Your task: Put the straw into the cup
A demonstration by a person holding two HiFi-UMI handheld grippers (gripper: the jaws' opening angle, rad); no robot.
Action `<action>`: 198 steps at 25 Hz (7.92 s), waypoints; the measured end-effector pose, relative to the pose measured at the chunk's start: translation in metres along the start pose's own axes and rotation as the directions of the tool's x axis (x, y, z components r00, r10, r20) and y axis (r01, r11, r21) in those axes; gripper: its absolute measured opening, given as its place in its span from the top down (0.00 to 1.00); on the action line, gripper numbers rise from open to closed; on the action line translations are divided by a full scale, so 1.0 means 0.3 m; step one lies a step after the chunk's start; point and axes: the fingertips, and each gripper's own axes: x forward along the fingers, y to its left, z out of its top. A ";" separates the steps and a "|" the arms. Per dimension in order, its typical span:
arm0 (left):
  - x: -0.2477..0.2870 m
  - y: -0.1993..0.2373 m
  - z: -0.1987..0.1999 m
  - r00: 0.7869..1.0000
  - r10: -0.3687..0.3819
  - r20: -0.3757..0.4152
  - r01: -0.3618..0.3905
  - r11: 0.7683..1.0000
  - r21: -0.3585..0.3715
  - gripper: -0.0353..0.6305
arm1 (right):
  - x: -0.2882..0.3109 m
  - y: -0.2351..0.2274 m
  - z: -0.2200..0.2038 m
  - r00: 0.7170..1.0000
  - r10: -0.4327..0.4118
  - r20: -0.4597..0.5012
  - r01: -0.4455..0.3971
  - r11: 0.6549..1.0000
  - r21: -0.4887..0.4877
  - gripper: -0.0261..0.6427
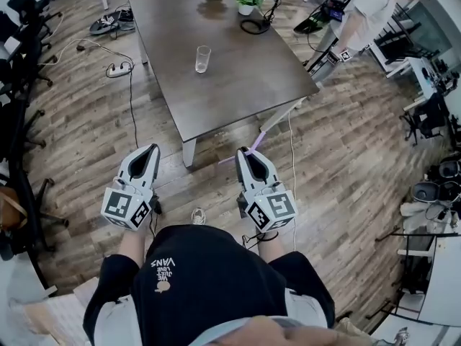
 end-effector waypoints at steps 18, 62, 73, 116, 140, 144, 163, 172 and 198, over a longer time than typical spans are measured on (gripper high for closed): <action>0.249 0.213 -0.003 1.000 -0.014 -0.018 0.014 1.000 -0.014 0.93 | 0.298 -0.104 -0.004 1.000 -0.003 -0.029 0.003 1.000 0.012 0.90; 0.931 0.711 0.063 0.996 -0.088 -0.031 0.087 0.996 -0.033 0.93 | 1.066 -0.439 0.140 0.999 -0.037 -0.017 0.037 0.999 -0.014 0.90; 1.054 0.742 0.055 0.997 -0.075 -0.036 0.074 0.997 -0.030 0.93 | 1.178 -0.528 0.175 1.000 -0.007 -0.009 0.007 1.000 -0.025 0.90; 1.170 0.781 0.019 0.997 0.006 -0.075 -0.008 0.999 -0.032 0.93 | 1.547 -0.629 0.028 0.993 0.086 -0.086 -0.090 0.995 -0.044 0.89; 1.171 0.762 0.008 0.997 -0.021 -0.074 0.019 0.999 -0.037 0.93 | 1.524 -0.614 -0.074 0.981 0.088 -0.170 -0.093 0.995 -0.020 0.73; 1.175 0.750 0.021 0.997 -0.029 -0.069 0.027 0.999 -0.032 0.93 | 1.514 -0.617 -0.058 0.983 0.085 -0.162 -0.090 0.996 -0.025 0.73; 1.132 0.692 0.055 0.998 -0.055 -0.043 0.055 0.998 -0.014 0.93 | 1.421 -0.577 0.020 0.990 0.081 -0.115 -0.087 0.995 -0.050 0.73; 1.115 0.658 0.075 0.996 -0.082 -0.027 0.082 0.997 -0.002 0.93 | 1.336 -0.558 0.079 0.996 0.068 -0.063 -0.072 0.995 -0.066 0.81; 1.057 0.585 0.087 0.992 -0.126 -0.004 0.126 0.992 -0.006 0.93 | 1.155 -0.497 0.070 0.997 0.038 -0.073 -0.044 0.996 -0.084 0.94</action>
